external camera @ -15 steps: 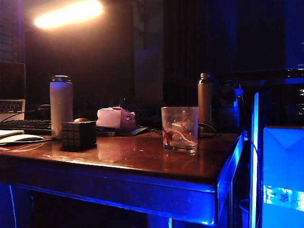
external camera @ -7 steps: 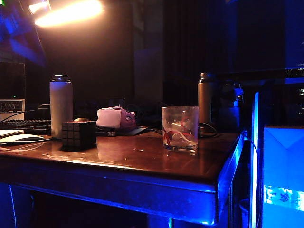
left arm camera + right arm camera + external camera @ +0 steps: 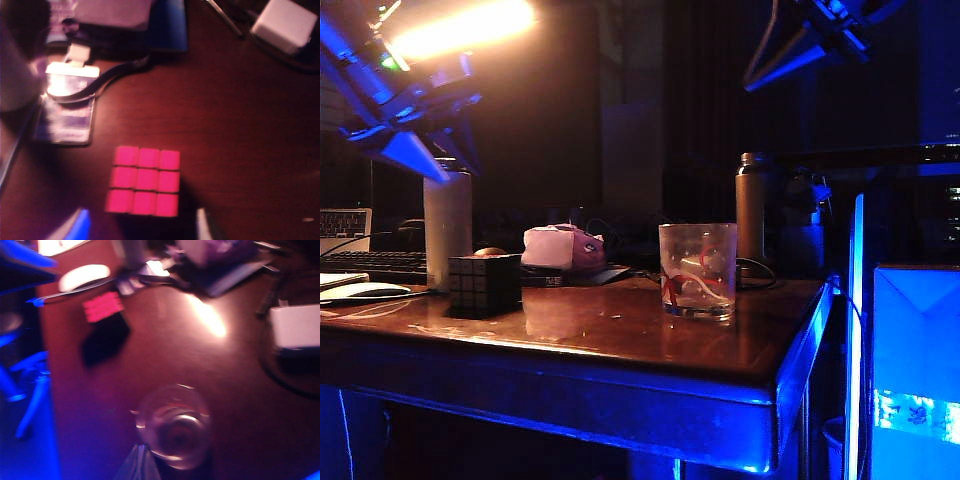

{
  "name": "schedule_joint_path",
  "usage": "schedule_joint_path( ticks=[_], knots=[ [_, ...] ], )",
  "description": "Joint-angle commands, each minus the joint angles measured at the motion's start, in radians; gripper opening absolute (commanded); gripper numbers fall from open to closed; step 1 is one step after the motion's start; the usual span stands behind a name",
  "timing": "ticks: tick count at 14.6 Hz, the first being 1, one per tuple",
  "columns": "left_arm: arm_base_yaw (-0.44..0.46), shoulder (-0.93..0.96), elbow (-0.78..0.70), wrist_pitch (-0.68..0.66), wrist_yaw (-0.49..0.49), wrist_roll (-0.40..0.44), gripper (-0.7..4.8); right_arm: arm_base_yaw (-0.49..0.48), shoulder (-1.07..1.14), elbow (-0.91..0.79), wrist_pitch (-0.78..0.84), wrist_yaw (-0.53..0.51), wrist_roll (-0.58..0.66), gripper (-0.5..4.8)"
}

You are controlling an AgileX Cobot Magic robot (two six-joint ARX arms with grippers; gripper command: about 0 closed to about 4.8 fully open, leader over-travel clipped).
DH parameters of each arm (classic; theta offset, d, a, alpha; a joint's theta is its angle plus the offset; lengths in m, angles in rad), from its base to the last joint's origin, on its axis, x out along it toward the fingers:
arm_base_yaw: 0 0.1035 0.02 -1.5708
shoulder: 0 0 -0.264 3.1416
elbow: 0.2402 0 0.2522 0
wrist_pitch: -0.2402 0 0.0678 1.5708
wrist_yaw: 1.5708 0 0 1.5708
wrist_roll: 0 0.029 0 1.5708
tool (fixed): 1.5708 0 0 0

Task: Stack the Rubik's Cube on top of the glass cup.

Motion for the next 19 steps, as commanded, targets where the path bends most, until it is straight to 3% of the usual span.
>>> schedule_joint_path(
  ticks=[1,3,7,10,18,19],
  knots=[
    [-0.021,0.022,0.006,0.007,-0.004,-0.056,4.79,0.0,-0.004,0.005,0.017,0.018,-0.004,-0.01],
    [-0.056,0.067,0.006,-0.005,-0.014,-0.068,4.79,0.001,-0.004,0.005,0.016,0.009,-0.003,-0.01],
    [-0.12,0.158,0.012,0.029,-0.168,-0.06,4.79,0.001,-0.004,0.005,0.016,0.006,-0.003,-0.01],
    [-0.125,0.208,0.013,0.059,-0.274,0.006,4.79,0.001,-0.004,0.005,0.016,0.006,-0.002,-0.01],
    [-0.131,0.319,0.058,0.103,-0.27,0.003,4.79,0.001,-0.004,0.005,0.016,0.006,-0.002,-0.01],
    [-0.133,0.319,0.061,0.102,-0.25,0.004,3.77,0.001,-0.004,0.005,0.016,0.007,-0.002,-0.01]
  ],
)
